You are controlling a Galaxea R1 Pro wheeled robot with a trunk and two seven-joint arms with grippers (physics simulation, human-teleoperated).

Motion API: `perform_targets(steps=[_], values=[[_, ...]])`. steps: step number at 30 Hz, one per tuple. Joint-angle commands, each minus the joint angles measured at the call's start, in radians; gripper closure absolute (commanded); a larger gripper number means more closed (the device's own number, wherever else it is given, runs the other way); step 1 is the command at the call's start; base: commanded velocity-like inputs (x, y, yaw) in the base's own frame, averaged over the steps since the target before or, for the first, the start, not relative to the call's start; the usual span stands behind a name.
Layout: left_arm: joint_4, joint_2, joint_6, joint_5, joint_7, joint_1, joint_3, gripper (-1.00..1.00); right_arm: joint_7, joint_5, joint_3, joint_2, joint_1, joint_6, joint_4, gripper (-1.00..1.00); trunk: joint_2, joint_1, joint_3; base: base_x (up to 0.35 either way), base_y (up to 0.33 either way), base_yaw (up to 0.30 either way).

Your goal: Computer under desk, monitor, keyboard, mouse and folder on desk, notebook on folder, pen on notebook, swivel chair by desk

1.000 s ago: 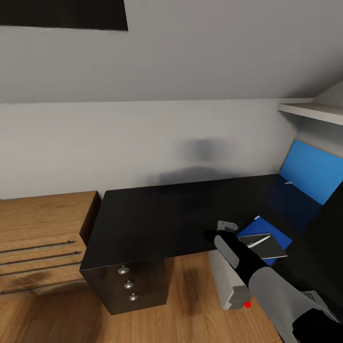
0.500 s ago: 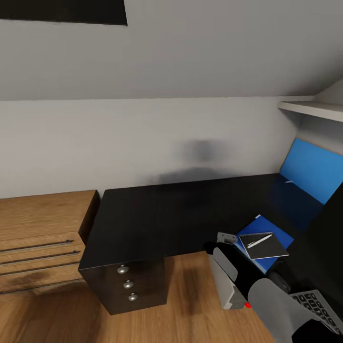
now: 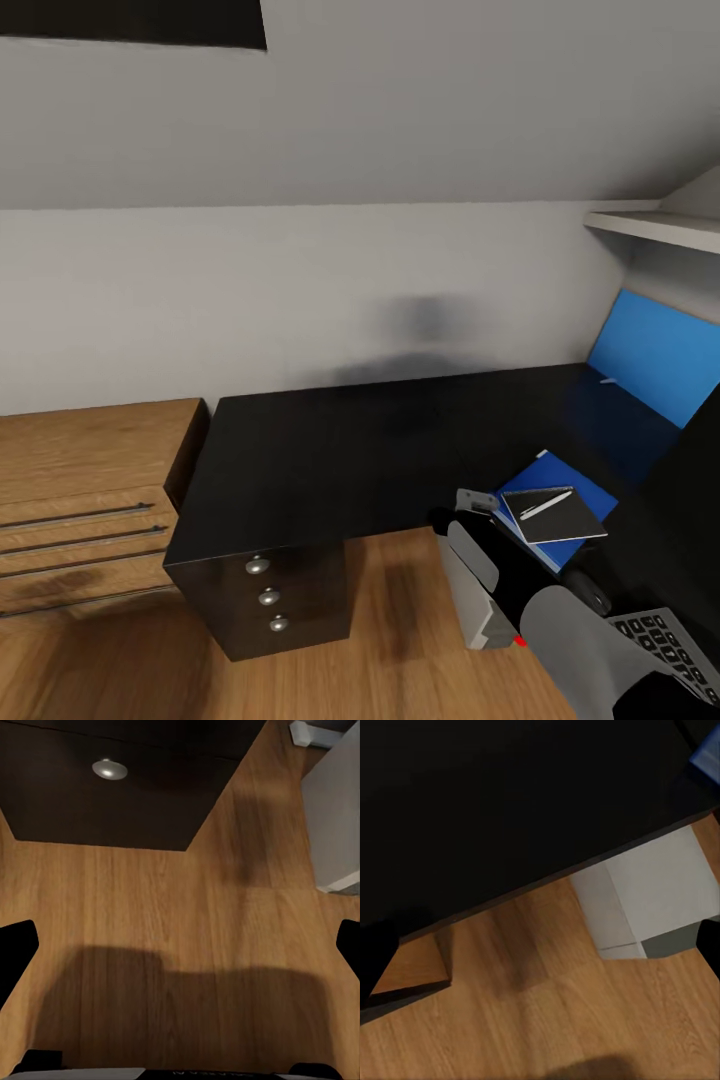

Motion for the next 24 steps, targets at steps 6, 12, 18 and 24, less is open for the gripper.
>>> perform_targets(steps=[6, 12, 18, 24], values=[[0.001, 0.006, -0.002, 0.009, -0.010, -0.001, -0.005, -1.00, -0.007, -0.007, 0.008, -0.002, 0.000, -0.004, 0.003, -1.00, -0.001, 0.000, -0.001, -0.093, 0.000, 0.000], [0.001, 0.007, -0.001, 0.010, -0.010, -0.001, -0.005, -1.00, -0.007, -0.008, 0.009, -0.001, 0.000, -0.037, 0.017, -1.00, -0.001, 0.000, -0.001, -0.284, 0.000, 0.000], [0.001, 0.007, -0.001, 0.010, -0.010, -0.001, -0.005, -1.00, -0.007, -0.008, 0.011, 0.002, 0.001, -0.079, 0.024, -1.00, -0.001, 0.000, -0.001, -0.320, 0.000, 0.000], [0.002, 0.007, 0.000, 0.011, -0.010, -0.001, -0.006, -1.00, -0.007, -0.008, 0.014, 0.003, 0.001, -0.084, 0.026, -1.00, -0.001, 0.000, -0.001, -0.326, 0.000, 0.000]])
